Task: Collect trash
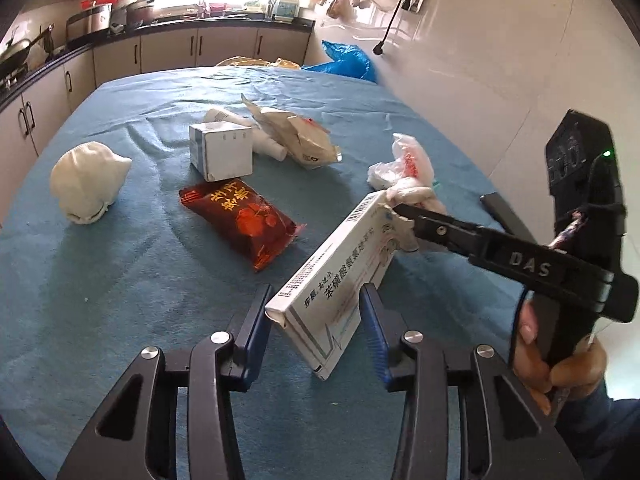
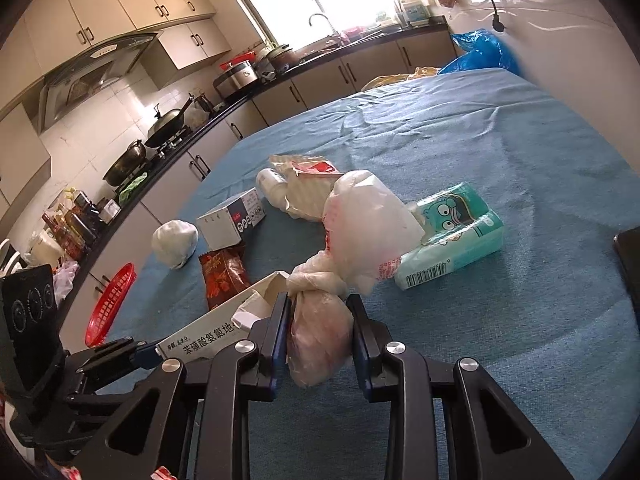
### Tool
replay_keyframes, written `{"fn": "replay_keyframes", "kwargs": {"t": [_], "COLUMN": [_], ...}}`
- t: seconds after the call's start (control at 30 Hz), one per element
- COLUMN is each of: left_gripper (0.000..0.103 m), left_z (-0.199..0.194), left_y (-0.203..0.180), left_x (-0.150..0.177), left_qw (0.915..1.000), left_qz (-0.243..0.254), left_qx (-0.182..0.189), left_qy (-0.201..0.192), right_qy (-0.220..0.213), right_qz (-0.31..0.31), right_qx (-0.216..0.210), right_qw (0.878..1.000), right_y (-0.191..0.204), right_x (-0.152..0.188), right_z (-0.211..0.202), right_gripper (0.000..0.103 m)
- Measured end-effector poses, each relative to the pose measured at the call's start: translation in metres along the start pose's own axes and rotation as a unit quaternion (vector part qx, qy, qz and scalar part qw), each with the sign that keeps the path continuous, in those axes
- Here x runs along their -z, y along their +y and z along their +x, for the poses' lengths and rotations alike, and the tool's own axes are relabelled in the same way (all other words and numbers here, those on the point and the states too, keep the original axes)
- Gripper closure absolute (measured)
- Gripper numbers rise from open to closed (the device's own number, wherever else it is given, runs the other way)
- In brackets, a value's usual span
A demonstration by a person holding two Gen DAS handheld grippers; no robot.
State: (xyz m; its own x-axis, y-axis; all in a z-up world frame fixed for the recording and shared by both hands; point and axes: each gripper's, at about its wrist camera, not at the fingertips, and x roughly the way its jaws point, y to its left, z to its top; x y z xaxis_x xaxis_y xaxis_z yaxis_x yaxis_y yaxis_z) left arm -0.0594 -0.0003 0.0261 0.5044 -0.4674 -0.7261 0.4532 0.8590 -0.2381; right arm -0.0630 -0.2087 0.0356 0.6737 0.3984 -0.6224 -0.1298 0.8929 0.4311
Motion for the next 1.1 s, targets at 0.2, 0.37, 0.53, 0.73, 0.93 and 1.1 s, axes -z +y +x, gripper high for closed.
{"fn": "replay_keyframes", "kwargs": {"t": [0.2, 0.37, 0.53, 0.73, 0.93, 1.1], "left_gripper": [0.062, 0.064, 0.091, 0.091, 0.091, 0.091], "left_z": [-0.010, -0.007, 0.009, -0.012, -0.029, -0.027], "left_y": [-0.009, -0.025, -0.025, -0.018, -0.006, 0.003], "left_x": [0.008, 0.012, 0.012, 0.017, 0.019, 0.017], "left_qw": [0.9996, 0.9987, 0.9991, 0.9976, 0.9845, 0.9746], "left_qz": [0.019, 0.044, 0.034, 0.008, -0.033, -0.065], "left_qx": [0.019, 0.022, -0.016, -0.059, -0.139, -0.184], "left_qy": [-0.008, -0.010, 0.020, -0.036, -0.101, -0.109], "right_qy": [0.004, 0.013, 0.010, -0.006, -0.014, -0.025], "right_qz": [0.000, -0.022, -0.010, -0.025, -0.045, -0.096], "right_qx": [-0.004, -0.003, -0.009, -0.006, 0.013, 0.041], "right_qw": [1.000, 1.000, 1.000, 1.000, 0.999, 0.994], "right_y": [0.000, 0.008, 0.003, 0.009, 0.016, 0.038], "right_x": [-0.001, 0.001, 0.002, 0.003, 0.005, 0.014], "right_z": [0.001, 0.003, 0.002, -0.005, -0.007, -0.009], "right_gripper": [0.072, 0.073, 0.073, 0.073, 0.073, 0.073]}}
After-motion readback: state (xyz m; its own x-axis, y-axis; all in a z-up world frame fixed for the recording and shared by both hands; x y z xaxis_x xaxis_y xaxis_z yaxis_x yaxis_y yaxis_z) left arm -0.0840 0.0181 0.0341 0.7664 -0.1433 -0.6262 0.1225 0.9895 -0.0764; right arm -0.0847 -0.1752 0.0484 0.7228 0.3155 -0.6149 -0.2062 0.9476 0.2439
